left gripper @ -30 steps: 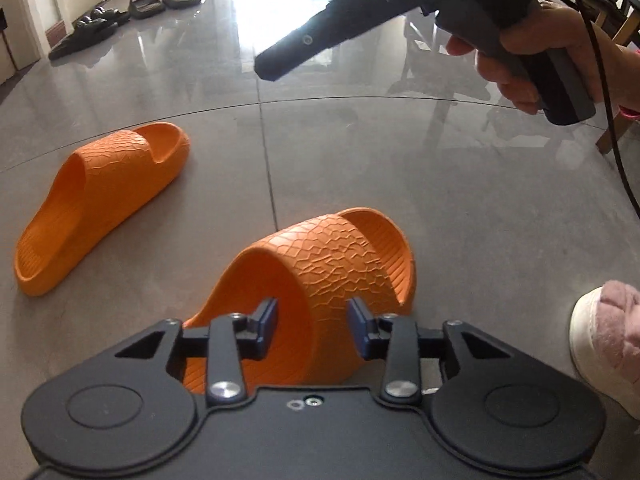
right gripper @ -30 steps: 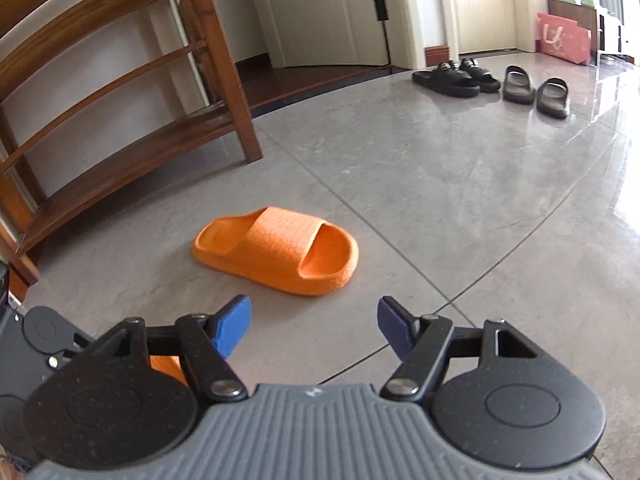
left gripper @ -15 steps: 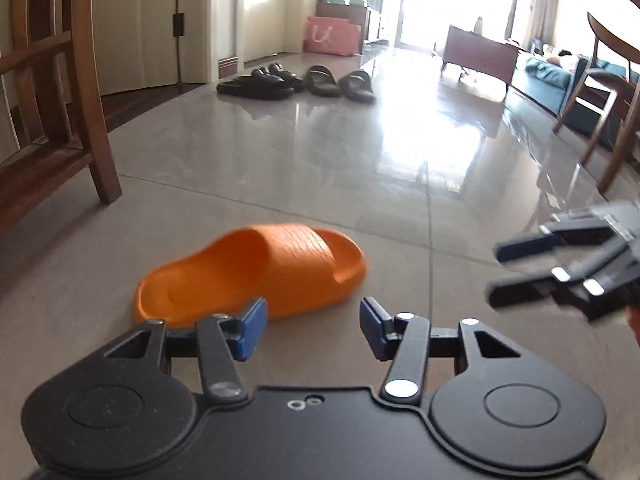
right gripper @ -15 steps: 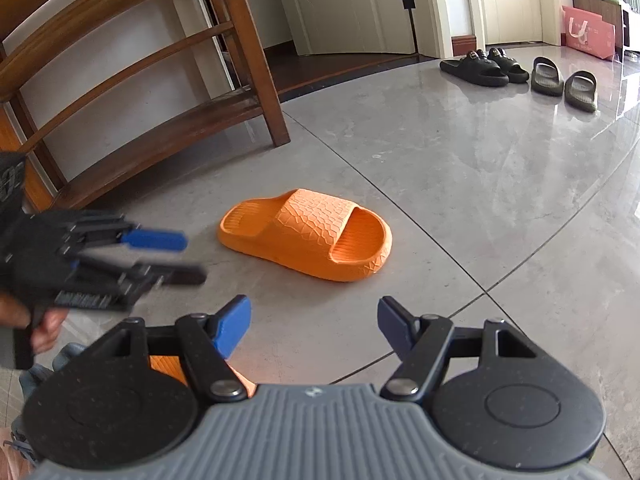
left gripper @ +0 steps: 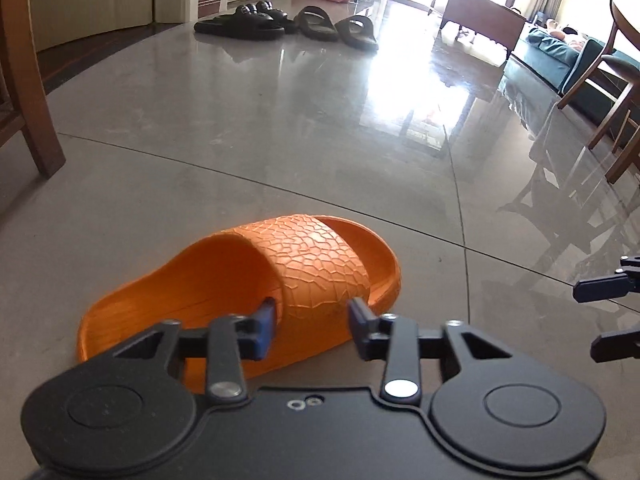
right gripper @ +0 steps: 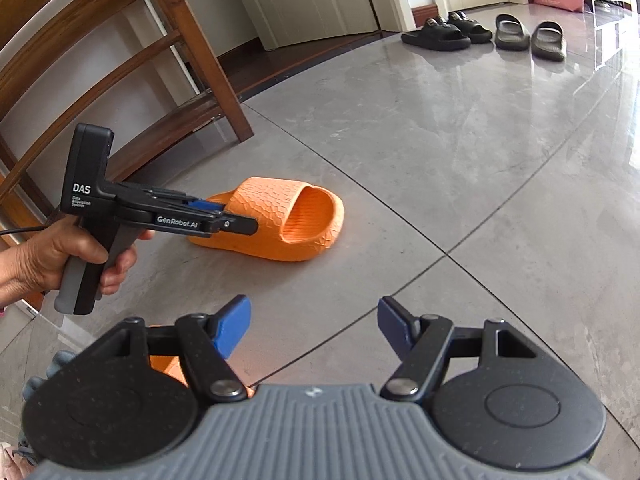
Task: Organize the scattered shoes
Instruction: 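Grasp the second orange slide with the left tool and place it beside the first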
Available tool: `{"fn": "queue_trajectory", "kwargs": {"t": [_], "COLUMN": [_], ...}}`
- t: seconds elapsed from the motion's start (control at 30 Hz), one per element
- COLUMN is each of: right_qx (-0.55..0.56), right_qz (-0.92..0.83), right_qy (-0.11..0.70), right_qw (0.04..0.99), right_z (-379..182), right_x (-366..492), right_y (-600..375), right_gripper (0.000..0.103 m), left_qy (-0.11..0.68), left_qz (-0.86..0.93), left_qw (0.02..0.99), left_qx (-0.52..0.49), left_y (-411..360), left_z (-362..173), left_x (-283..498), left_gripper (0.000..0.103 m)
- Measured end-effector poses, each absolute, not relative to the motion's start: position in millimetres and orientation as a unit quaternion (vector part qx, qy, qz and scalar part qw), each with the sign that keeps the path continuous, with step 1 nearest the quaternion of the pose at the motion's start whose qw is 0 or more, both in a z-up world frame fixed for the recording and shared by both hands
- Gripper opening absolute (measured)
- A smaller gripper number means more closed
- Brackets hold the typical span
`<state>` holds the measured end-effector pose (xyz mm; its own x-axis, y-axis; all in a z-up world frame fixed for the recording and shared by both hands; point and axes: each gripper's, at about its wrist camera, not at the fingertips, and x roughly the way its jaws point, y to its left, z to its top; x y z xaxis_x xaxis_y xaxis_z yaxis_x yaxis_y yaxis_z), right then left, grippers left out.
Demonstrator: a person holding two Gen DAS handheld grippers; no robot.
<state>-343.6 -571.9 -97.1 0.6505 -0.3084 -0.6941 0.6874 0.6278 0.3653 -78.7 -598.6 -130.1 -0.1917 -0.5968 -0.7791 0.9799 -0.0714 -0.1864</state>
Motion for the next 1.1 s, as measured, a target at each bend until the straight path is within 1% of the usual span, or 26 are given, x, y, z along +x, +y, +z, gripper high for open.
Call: {"fn": "queue_trajectory", "kwargs": {"t": [0.07, 0.2, 0.33, 0.5, 0.6, 0.67, 0.73, 0.77, 0.83, 0.93, 1.1], "right_qx": [0.312, 0.277, 0.225, 0.202, 0.198, 0.204, 0.209, 0.211, 0.213, 0.216, 0.22], "right_qz": [-0.297, -0.312, -0.334, -0.364, -0.378, -0.38, -0.377, -0.375, -0.37, -0.363, -0.354], "right_qy": [0.299, 0.302, 0.312, 0.305, 0.303, 0.302, 0.304, 0.306, 0.31, 0.313, 0.31], "right_qw": [0.852, 0.857, 0.861, 0.856, 0.852, 0.85, 0.85, 0.849, 0.85, 0.851, 0.855], "right_z": [-96.6, -90.0, -80.4, -67.6, -64.9, -66.2, -69.5, -71.5, -74.6, -77.3, -75.4], "right_x": [-344.7, -344.8, -345.2, -357.5, -363.3, -364.9, -363.6, -362.6, -360.7, -357.7, -351.8], "right_y": [-571.6, -568.0, -568.8, -582.9, -588.2, -590.6, -591.1, -591.0, -590.4, -589.1, -583.2], "right_gripper": [0.073, 0.073, 0.073, 0.073, 0.073, 0.073, 0.073, 0.073, 0.073, 0.073, 0.073], "left_qy": [0.351, 0.294, 0.248, 0.169, 0.141, 0.122, 0.101, 0.092, 0.076, 0.106, 0.187], "left_qz": [-0.702, -0.746, -0.783, -0.814, -0.805, -0.791, -0.778, -0.768, -0.748, -0.732, -0.712], "left_qw": [0.56, 0.516, 0.476, 0.407, 0.395, 0.402, 0.413, 0.423, 0.445, 0.497, 0.58], "left_qx": [0.266, 0.301, 0.314, 0.379, 0.419, 0.445, 0.463, 0.472, 0.487, 0.455, 0.349], "left_y": [-593.1, -568.0, -541.3, -514.9, -509.8, -507.1, -502.4, -499.7, -494.1, -482.3, -455.1], "left_z": [-126.6, -117.7, -107.3, -93.3, -98.1, -105.5, -109.7, -110.5, -111.7, -103.2, -79.3], "left_x": [-94.7, -148.6, -181.4, -217.3, -225.4, -225.1, -222.8, -222.2, -220.4, -204.7, -184.4], "left_gripper": [0.011, 0.01, 0.011, 0.012, 0.016, 0.024, 0.024, 0.026, 0.027, 0.027, 0.027]}}
